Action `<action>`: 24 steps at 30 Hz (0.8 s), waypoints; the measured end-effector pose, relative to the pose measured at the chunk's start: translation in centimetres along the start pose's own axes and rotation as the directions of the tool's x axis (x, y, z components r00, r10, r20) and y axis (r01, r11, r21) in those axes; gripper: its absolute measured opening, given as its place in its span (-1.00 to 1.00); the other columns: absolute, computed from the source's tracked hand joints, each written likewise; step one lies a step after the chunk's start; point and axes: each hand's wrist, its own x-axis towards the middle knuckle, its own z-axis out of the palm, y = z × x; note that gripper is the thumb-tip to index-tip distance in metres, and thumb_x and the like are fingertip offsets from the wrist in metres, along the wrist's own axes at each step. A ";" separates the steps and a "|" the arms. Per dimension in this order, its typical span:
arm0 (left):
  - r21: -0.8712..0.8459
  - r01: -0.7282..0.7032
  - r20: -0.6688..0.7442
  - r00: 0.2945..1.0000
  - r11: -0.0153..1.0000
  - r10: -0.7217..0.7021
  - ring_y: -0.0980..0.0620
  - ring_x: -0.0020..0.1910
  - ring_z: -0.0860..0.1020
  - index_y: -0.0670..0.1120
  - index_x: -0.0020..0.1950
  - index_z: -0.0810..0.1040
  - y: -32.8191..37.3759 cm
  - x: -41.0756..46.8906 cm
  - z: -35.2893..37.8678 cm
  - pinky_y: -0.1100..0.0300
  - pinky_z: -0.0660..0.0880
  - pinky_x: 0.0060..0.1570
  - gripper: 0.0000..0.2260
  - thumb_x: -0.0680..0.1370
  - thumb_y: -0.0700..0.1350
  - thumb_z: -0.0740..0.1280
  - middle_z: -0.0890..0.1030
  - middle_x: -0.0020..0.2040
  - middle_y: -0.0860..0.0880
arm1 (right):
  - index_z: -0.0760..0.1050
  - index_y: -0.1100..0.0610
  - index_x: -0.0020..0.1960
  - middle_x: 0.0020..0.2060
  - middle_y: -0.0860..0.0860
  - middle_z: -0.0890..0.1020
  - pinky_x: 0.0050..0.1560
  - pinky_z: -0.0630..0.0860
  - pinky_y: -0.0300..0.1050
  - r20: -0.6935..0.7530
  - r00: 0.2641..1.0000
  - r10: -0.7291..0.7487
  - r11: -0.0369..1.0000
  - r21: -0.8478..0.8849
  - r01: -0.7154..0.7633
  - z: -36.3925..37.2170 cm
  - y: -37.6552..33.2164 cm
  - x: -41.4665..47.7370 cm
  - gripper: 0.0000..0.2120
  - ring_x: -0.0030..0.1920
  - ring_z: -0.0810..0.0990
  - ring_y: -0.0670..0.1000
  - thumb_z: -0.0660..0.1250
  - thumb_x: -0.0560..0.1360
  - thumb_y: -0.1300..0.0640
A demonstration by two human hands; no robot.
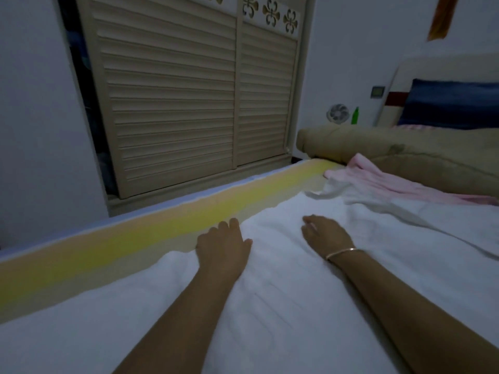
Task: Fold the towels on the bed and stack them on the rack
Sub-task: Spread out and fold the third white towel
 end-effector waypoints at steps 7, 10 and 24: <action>0.095 0.167 0.234 0.954 0.981 -0.185 -0.06 0.11 0.55 -0.03 0.21 0.49 -10.3 -6.2 -5.8 0.10 0.49 0.06 -0.32 0.41 0.49 0.16 0.57 0.15 -0.03 | 0.38 0.11 0.39 0.36 0.09 0.44 0.35 0.27 -0.10 0.253 0.954 -0.161 0.986 0.003 0.166 -4.5 -4.3 -10.7 -0.62 0.37 0.37 0.10 0.13 0.59 0.09; 0.190 0.198 0.132 0.965 0.962 -0.225 -0.01 0.05 0.56 0.02 0.10 0.51 -14.6 -10.9 -7.8 0.17 0.46 0.00 -0.40 0.42 0.49 0.14 0.58 0.07 0.01 | 0.44 0.10 0.31 0.28 0.10 0.49 0.29 0.33 -0.07 0.271 0.940 -0.207 0.977 0.017 0.210 -6.2 -6.9 -14.3 -0.67 0.29 0.43 0.13 0.18 0.56 0.12; 0.182 0.078 -0.067 0.996 0.980 -0.066 -0.09 -0.12 0.61 -0.09 0.08 0.46 -14.5 -26.4 -15.3 0.11 0.39 -0.15 -0.83 0.56 -0.03 0.27 0.61 -0.10 -0.05 | 0.47 -0.05 0.27 0.24 -0.09 0.51 0.24 0.31 -0.23 0.256 0.955 -0.150 0.957 0.282 0.075 -12.5 -13.9 -35.2 -0.52 0.26 0.43 -0.04 0.02 0.43 -0.05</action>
